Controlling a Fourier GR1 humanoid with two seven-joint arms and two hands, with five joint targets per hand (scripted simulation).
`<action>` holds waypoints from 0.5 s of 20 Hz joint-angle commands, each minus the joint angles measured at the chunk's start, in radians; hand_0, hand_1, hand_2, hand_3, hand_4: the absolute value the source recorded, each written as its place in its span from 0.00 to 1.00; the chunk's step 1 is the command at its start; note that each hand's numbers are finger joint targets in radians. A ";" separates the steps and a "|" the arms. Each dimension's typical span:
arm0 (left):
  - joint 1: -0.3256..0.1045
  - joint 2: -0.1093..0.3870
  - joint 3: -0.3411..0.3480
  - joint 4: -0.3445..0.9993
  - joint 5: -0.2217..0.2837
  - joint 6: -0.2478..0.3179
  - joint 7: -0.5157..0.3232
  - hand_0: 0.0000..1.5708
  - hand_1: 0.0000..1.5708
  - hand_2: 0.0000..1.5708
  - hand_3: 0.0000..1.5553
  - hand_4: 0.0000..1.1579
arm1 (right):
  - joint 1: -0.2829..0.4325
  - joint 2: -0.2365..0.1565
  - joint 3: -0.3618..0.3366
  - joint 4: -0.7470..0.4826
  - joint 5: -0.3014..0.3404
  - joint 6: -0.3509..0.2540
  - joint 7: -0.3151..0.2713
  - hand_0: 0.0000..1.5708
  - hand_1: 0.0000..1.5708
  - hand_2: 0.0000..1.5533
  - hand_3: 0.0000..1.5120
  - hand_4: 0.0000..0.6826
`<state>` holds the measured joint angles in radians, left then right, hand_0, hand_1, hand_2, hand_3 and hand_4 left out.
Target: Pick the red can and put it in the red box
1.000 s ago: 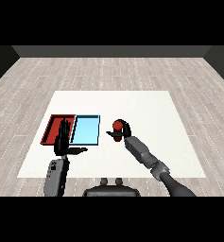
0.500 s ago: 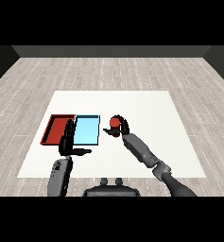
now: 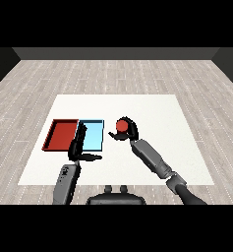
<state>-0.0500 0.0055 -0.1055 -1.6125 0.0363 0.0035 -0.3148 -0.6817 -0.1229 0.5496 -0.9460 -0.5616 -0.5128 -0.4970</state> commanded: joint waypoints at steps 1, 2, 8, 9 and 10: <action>-0.005 -0.005 -0.040 -0.001 0.000 0.017 0.035 0.00 0.00 0.00 0.00 0.00 | 0.088 -0.019 0.002 -0.184 0.079 -0.045 0.078 0.92 0.92 0.92 0.92 0.96; -0.007 -0.005 -0.046 0.000 0.000 0.023 0.035 0.00 0.00 0.00 0.00 0.00 | 0.115 -0.018 0.007 -0.226 0.102 -0.059 0.097 0.92 0.92 0.92 0.92 0.96; -0.139 -0.005 -0.132 0.069 0.021 0.134 0.108 0.00 0.00 0.00 0.00 0.00 | 0.158 0.037 0.002 -0.282 0.184 -0.080 0.132 0.92 0.92 0.92 0.91 0.96; -0.069 -0.005 -0.174 0.028 0.030 0.139 0.104 0.00 0.00 0.00 0.00 0.00 | 0.196 0.001 -0.010 -0.384 0.183 -0.083 0.191 0.92 0.92 0.92 0.91 0.96; -0.052 -0.005 -0.250 0.025 0.022 0.179 0.087 0.00 0.00 0.00 0.00 0.00 | 0.214 0.031 -0.026 -0.319 0.180 -0.055 0.110 0.92 0.92 0.92 0.91 0.95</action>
<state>-0.0948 0.0006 -0.2466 -1.5953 0.0492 0.1082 -0.2388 -0.5113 -0.1242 0.5510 -1.2497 -0.4083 -0.5824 -0.3644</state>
